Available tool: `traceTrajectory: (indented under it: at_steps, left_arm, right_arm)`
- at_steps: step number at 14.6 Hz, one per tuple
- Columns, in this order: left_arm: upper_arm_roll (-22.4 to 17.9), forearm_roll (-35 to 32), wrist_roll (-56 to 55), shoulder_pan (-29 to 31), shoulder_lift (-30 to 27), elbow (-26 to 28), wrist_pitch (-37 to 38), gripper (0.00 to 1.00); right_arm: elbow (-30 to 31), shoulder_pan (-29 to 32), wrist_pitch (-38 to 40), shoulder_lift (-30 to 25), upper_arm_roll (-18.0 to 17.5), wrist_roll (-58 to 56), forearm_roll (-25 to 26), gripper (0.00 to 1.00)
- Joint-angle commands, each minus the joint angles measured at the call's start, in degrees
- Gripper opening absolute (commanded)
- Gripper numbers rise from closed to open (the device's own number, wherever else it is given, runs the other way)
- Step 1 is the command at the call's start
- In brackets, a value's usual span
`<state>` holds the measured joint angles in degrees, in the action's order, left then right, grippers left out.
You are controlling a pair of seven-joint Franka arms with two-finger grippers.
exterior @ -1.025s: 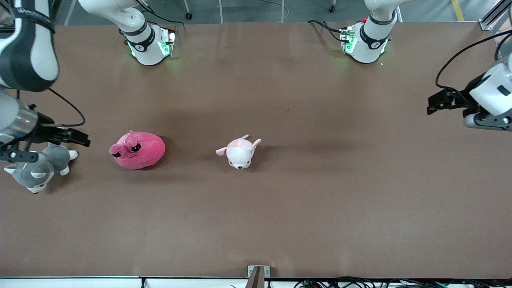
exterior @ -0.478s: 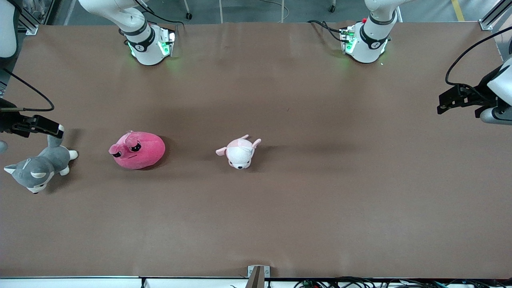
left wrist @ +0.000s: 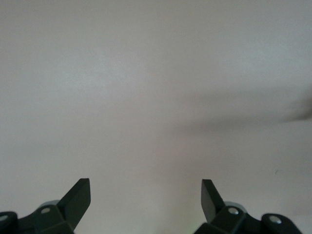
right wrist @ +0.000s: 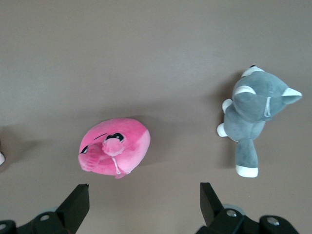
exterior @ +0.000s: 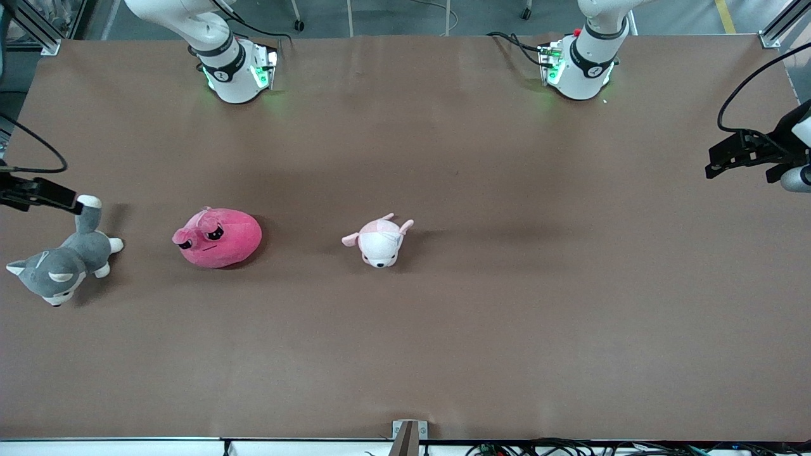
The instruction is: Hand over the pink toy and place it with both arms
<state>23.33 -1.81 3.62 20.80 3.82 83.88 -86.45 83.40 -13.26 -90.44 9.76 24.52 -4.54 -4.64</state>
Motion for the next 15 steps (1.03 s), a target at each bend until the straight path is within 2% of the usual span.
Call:
traceTrajectory:
  at_steps: [1,7,8,10,11,13,14,15]
  left_arm:
    - [0.1,-1.1,0.7,0.1,-1.2,0.0,1.0,1.0]
    - [-1.2,-1.1,0.7,-0.5,-1.1,0.0,0.9,1.0]
    - [-2.2,-1.1,0.6,-1.4,-1.1,0.0,0.9,1.0]
    - [-7.1,-1.1,0.7,-6.2,-1.2,0.0,0.9,1.0]
    - [-9.1,-1.1,0.7,-8.1,-1.2,0.0,0.9,1.0]
    - [-10.8,-1.1,0.7,-10.2,-1.2,0.1,0.9,1.0]
    - [-12.3,-1.1,0.6,-11.6,-1.2,0.0,0.9,1.0]
    - [-13.6,-1.1,0.6,-12.8,-1.2,0.0,0.9,1.0]
  right_arm:
    - [-1.3,0.7,1.1,0.6,-0.8,0.1,-0.5,1.0]
    - [-0.8,-0.4,7.6,-1.0,-1.1,1.0,-0.1,1.0]
    - [-0.7,-0.6,7.9,-1.4,-1.1,2.2,0.0,1.0]
    - [-1.0,-2.1,9.7,-1.4,-1.3,6.0,0.3,1.0]
    - [-1.0,-1.3,10.0,-1.8,-2.9,6.5,0.3,1.0]
    - [-0.6,5.7,10.2,-3.7,-11.0,6.5,0.4,1.0]
    - [-0.5,7.2,10.0,-4.4,-13.4,6.5,0.9,1.0]
    - [-0.4,7.5,10.1,-5.0,-14.1,6.5,1.9,1.0]
